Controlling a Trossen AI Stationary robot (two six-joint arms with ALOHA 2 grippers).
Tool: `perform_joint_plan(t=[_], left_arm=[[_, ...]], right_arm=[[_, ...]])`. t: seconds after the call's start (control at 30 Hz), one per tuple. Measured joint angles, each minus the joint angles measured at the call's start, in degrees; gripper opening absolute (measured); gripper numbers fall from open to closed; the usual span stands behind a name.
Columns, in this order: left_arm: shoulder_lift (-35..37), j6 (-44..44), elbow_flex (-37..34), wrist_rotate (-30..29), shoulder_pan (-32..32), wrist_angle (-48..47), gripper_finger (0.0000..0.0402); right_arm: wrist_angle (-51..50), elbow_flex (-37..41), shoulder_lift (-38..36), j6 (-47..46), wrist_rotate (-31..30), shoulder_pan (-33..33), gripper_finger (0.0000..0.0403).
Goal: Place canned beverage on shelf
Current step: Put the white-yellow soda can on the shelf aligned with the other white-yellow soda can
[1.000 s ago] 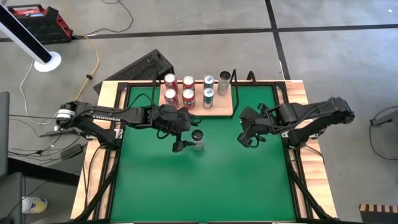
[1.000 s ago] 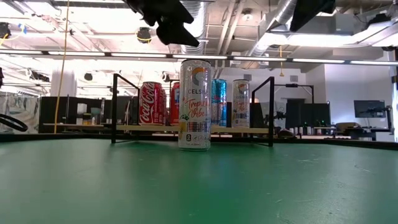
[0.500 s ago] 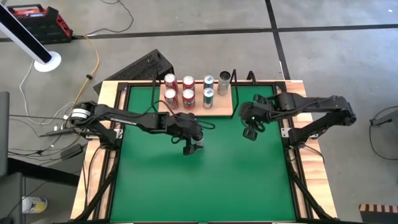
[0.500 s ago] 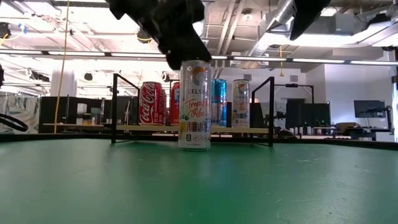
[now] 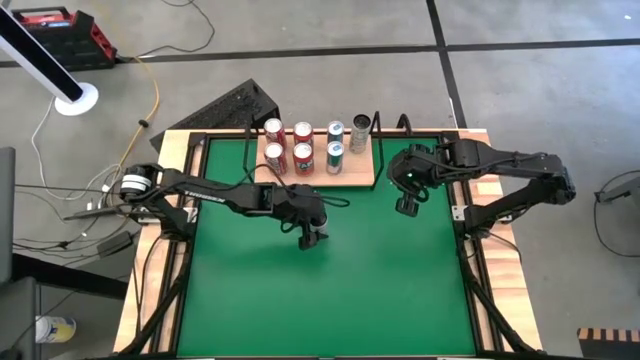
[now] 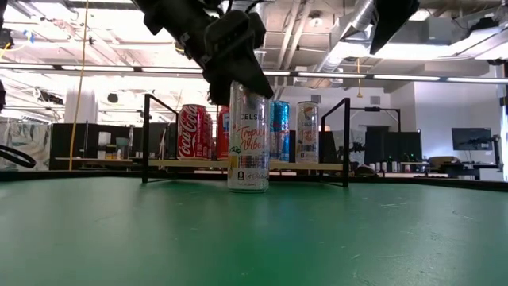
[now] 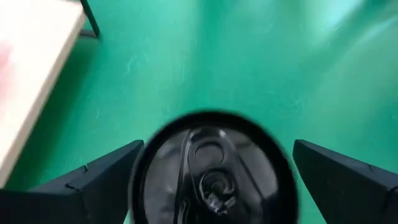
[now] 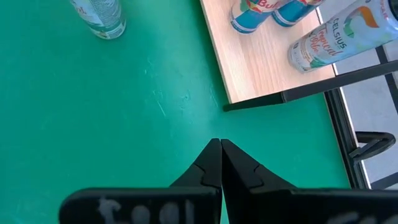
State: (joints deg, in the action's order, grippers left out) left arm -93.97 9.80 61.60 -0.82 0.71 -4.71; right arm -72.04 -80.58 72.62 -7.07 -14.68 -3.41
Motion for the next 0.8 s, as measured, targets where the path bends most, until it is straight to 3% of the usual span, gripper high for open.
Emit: perform_joint_plan(t=[0.27,0.67,0.8], left_arm=[[4.15,-0.06,0.04,-1.98,0.00,-3.61,0.0393],[4.45,-3.23,0.07,-2.87,0.00,-5.04,0.0392],[4.45,-5.62,0.07,-2.37,-0.08,-5.16,0.0369]], right_arm=[[0.99,0.00,0.00,0.06,-0.02,-0.60,0.0024],[2.44,0.00,0.00,-1.98,-0.07,-0.60,0.0024],[2.44,0.00,0.00,-3.04,-0.11,-0.60,0.0024]])
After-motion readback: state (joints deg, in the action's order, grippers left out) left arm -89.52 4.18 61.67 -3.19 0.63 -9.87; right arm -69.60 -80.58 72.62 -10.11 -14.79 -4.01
